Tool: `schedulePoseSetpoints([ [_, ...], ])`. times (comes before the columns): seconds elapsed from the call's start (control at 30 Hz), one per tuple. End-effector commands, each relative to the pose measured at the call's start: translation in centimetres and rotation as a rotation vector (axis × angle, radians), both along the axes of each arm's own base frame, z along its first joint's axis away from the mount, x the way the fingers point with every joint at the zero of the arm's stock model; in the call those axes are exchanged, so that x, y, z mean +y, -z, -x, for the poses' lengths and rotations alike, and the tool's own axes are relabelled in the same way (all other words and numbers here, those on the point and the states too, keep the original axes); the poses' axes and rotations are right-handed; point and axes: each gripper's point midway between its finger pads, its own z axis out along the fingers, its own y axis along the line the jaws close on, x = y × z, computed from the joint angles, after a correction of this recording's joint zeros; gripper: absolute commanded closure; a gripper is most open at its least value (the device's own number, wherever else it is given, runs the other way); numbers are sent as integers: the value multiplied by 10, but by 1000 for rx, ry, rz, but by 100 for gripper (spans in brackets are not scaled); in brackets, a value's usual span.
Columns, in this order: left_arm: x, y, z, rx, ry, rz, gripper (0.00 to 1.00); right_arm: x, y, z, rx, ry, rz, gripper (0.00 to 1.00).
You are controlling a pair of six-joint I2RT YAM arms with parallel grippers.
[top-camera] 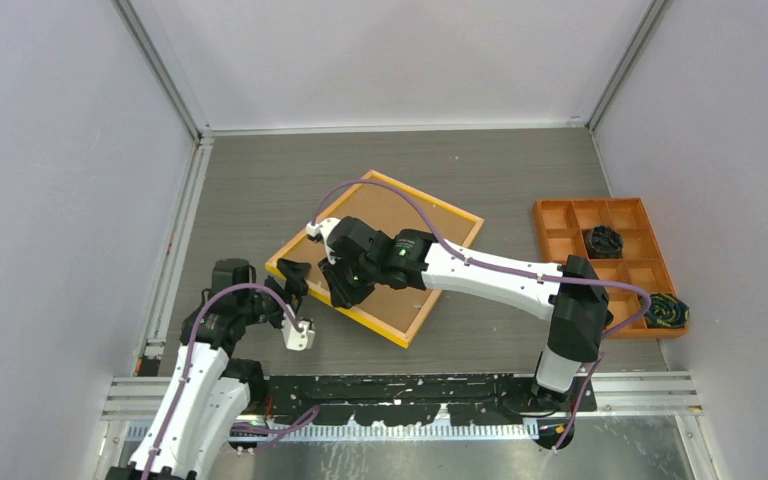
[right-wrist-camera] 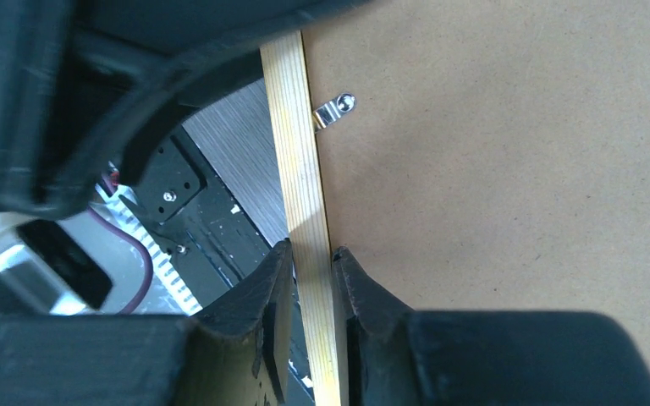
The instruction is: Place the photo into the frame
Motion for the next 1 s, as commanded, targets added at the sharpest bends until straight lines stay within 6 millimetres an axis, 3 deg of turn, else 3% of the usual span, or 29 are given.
schedulePoseSetpoints([
  [0.0, -13, -26, -21, -103, 64, 12, 16, 26, -65, -7, -17, 3, -184, 99],
  [0.1, -19, -29, -30, -129, 89, 18, 34, 32, -71, -9, -12, 0, -189, 99],
  [0.23, -26, -36, -47, -202, 89, 26, 50, 35, -78, -12, 7, 3, -203, 99],
  [0.37, -24, -40, -54, -207, 53, 39, 77, 30, -82, -19, 20, 28, -222, 98],
  [0.4, -23, -41, -55, -206, 42, 44, 82, 25, -83, -23, 19, 39, -222, 91],
  [0.43, -23, -43, -56, -208, 32, 49, 87, 20, -84, -28, 17, 50, -220, 76],
  [0.57, -20, -50, -56, -217, 1, 63, 91, -16, -96, -41, -54, 85, -216, 43],
  [0.67, -18, -61, -57, -214, -33, 92, 92, -58, -93, -39, -191, 67, -162, 36],
  [0.77, -16, -67, -57, -199, -59, 111, 92, -103, -77, -32, -362, 33, -116, 31],
  [0.83, -15, -71, -56, -194, -69, 118, 92, -128, -73, -24, -489, 5, -128, 3],
  [0.97, -13, -76, -54, -169, -82, 112, 93, -159, -75, -9, -634, -31, -151, 0],
])
